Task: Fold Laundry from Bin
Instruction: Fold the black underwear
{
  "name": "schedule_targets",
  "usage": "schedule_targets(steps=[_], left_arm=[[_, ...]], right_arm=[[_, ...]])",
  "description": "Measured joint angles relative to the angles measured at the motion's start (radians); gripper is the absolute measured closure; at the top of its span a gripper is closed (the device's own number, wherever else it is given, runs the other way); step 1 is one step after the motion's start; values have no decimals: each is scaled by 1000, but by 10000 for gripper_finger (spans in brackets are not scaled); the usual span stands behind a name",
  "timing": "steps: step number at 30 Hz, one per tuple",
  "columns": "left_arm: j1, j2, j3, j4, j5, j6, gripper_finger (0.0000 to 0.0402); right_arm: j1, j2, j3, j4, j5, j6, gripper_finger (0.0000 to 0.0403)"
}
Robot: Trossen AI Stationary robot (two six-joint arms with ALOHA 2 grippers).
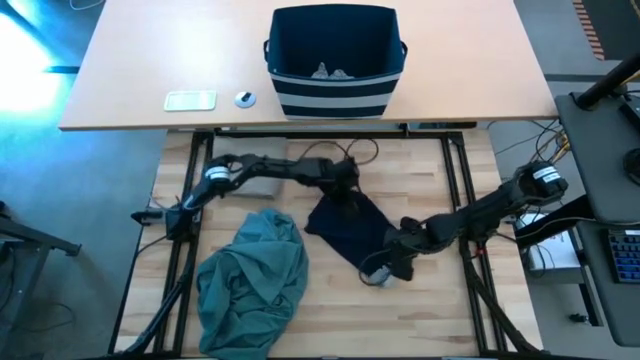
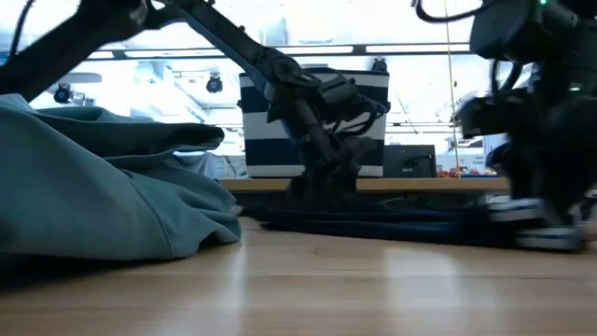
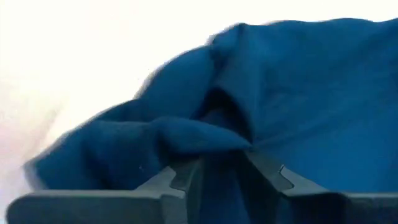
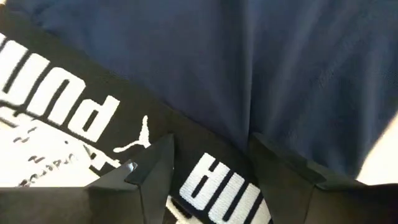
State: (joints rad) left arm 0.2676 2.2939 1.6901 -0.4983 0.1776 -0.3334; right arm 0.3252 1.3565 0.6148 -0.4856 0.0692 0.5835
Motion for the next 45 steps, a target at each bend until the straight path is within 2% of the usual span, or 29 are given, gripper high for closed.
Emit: schedule_targets(steps=[4,6,9,13,17,21,24,28,33,39,45], left_arm=[[15,13,70,-89,-9,-11,343],[16,13,105,-148,-25,12,351],[17,14,156,-217,-53,41,360],[12,13,160,-237,-61,61,362],[7,12,125,-244,-61,64,362],[6,2,74,-242,-60,94,362],[4,-2,45,-236,-61,115,362],[3,-7,40,-238,-83,135,362],[4,-46,36,-273,-93,157,362],[-5,-163,102,-363,-39,199,362],[-73,-224,39,-414,66,221,362]], right_arm=[[0,-113,40,-236,2,-41,197],[0,-177,69,-223,3,-4,197],[0,-240,73,-101,18,72,197],[0,-208,65,34,113,109,197],[0,-63,53,45,137,130,197],[9,70,60,4,59,154,197],[30,96,90,-109,-2,149,197],[69,40,114,-275,-26,141,197],[83,-106,128,-319,-32,189,197],[34,-221,118,-256,99,211,197],[-28,-192,36,-96,102,170,197]])
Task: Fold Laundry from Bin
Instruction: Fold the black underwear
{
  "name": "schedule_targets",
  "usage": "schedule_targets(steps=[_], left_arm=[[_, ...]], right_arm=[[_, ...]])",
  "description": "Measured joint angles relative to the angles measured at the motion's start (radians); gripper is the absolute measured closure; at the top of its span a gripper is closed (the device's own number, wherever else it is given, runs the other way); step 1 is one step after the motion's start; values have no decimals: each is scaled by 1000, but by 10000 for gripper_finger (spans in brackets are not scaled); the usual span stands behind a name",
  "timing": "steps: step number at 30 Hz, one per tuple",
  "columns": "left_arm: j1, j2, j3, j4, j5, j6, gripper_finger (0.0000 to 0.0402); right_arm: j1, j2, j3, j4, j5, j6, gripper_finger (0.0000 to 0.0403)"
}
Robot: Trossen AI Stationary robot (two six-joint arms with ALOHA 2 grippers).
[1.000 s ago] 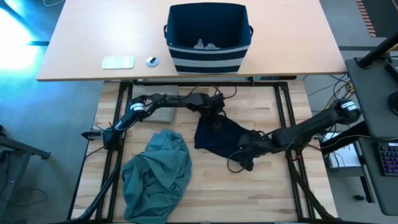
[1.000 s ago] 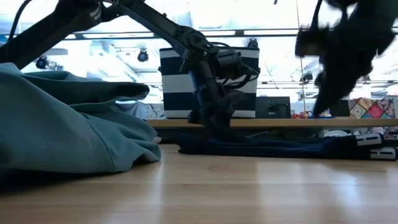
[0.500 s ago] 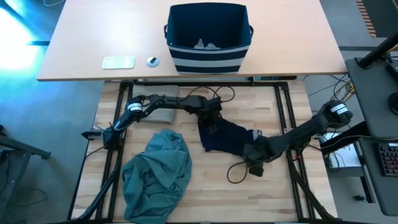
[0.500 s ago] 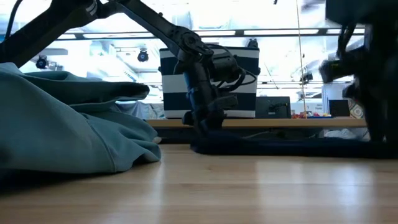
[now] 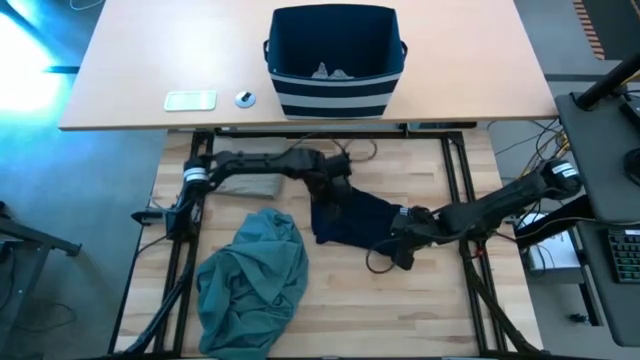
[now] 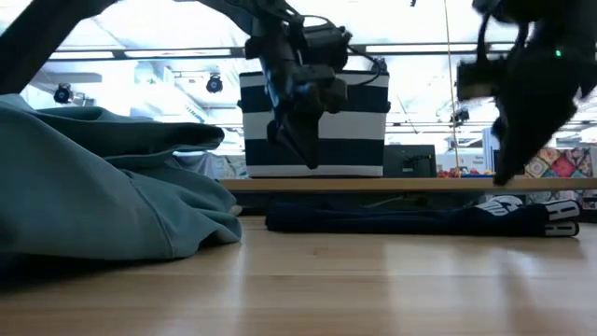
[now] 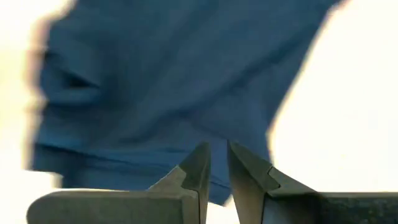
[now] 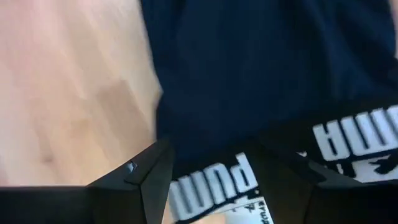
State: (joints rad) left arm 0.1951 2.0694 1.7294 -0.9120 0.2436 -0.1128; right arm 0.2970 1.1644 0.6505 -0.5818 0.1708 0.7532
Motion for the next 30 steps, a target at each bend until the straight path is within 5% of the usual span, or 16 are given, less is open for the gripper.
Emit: schedule_targets(steps=[8,14,20,30], left_arm=[[-95,46,-217,321,-2,-51,362],[-73,44,-289,284,-71,-44,362],[-61,13,-268,125,-67,20,362],[-61,-9,-102,101,34,11,362]], right_arm=[[-64,44,-97,75,-80,-36,197],[-69,46,-144,103,-117,-62,197],[-70,25,-153,76,-146,-94,197],[-71,16,-7,37,-154,-126,197]])
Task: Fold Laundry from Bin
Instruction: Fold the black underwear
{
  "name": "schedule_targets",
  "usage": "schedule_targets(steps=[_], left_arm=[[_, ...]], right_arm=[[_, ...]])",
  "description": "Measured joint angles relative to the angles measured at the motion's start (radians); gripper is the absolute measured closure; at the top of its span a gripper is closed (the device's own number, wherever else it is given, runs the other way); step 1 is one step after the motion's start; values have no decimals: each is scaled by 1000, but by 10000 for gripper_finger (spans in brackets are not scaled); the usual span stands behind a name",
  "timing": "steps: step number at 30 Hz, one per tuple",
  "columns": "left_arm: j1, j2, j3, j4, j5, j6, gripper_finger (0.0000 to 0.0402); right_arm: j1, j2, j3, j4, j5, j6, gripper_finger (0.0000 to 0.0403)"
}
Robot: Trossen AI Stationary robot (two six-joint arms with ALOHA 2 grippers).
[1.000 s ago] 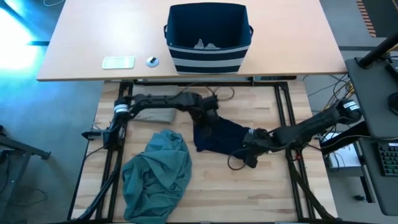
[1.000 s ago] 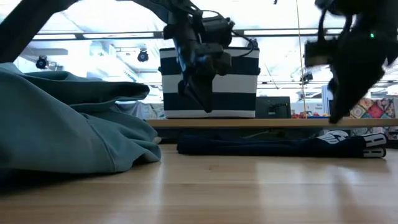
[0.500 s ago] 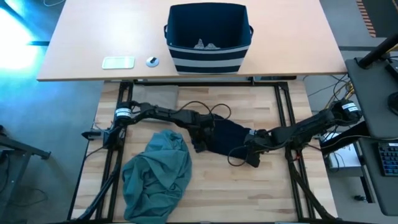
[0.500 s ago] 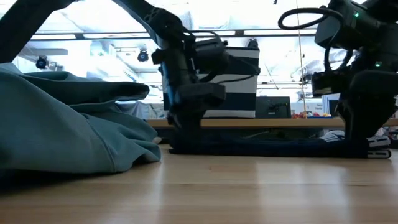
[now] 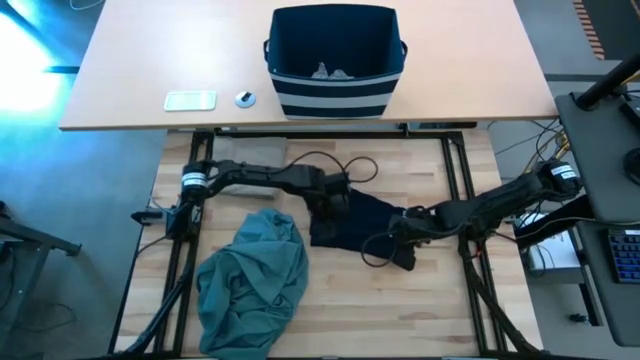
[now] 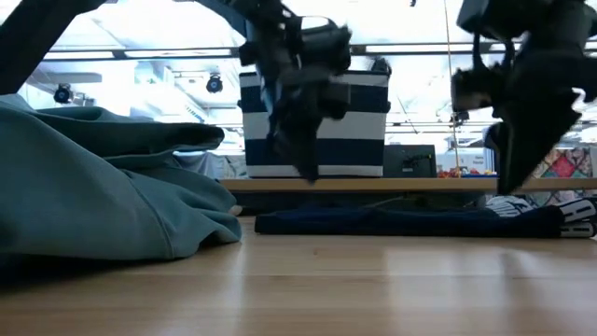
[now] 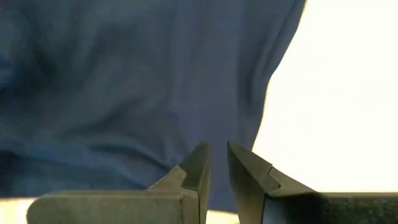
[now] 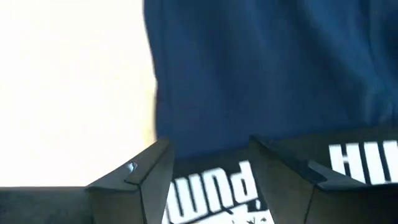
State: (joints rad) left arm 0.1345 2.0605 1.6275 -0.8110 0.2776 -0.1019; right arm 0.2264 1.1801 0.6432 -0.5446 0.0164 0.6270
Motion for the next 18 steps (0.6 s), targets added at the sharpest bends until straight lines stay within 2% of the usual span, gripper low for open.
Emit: schedule_targets(steps=[5,10,15,18], left_arm=[[-2,15,25,29,19,48,362],[14,87,-26,48,-114,93,362],[66,110,-48,61,-163,81,362],[90,92,-50,-17,-153,26,363]], right_arm=[[2,2,6,20,3,-7,197],[2,2,-62,25,-13,17,197],[14,2,-125,43,-40,28,197],[31,0,-140,41,-41,31,197]])
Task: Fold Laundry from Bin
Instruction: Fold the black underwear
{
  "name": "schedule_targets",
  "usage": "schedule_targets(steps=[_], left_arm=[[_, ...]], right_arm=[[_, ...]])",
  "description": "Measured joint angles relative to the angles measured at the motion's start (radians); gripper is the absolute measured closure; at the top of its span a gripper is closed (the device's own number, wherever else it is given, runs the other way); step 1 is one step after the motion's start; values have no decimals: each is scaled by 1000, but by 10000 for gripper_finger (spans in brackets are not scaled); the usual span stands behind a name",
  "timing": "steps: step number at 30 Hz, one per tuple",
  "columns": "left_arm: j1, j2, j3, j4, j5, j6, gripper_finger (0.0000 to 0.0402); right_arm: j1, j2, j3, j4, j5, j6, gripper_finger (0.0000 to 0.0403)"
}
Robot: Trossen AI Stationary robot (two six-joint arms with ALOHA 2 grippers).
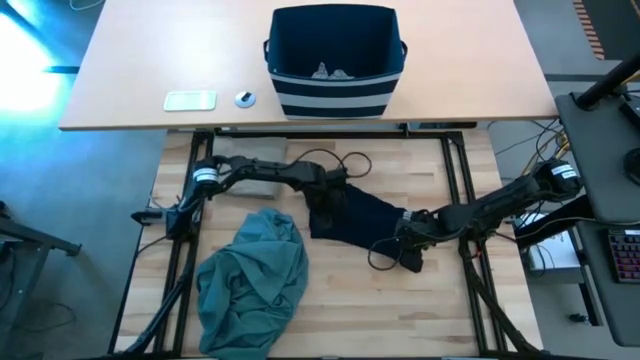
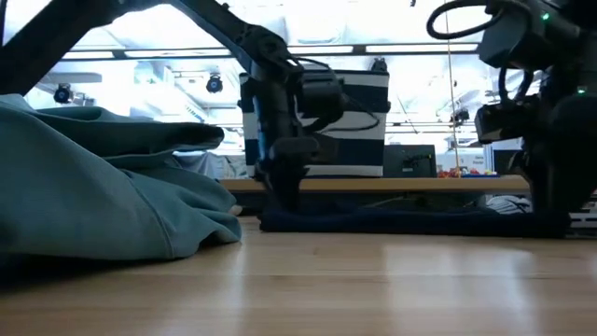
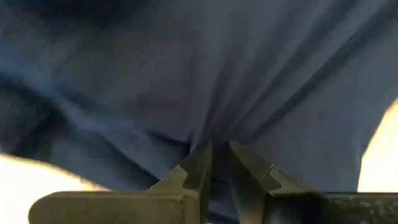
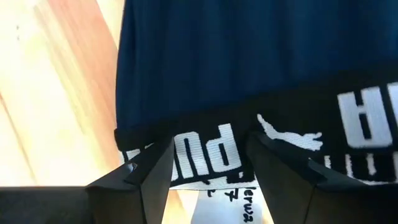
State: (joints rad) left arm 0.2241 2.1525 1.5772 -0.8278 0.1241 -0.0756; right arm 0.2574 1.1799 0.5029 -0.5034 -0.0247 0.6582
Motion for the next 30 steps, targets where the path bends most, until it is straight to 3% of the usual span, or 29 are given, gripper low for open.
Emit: schedule_targets(steps=[9,14,20,25,30], left_arm=[[22,-110,-1,-17,105,-49,363],[22,-100,-1,142,128,-68,363],[49,-10,-2,310,20,-69,363],[83,28,-1,300,-81,-77,363],[95,24,54,161,-73,-120,363]], right_arm=[[11,-7,102,-23,-16,-26,197],[3,-5,172,-11,65,-27,197],[-25,0,150,-18,86,3,197],[-24,0,126,-106,70,94,197],[-28,-46,133,-180,70,238,197]])
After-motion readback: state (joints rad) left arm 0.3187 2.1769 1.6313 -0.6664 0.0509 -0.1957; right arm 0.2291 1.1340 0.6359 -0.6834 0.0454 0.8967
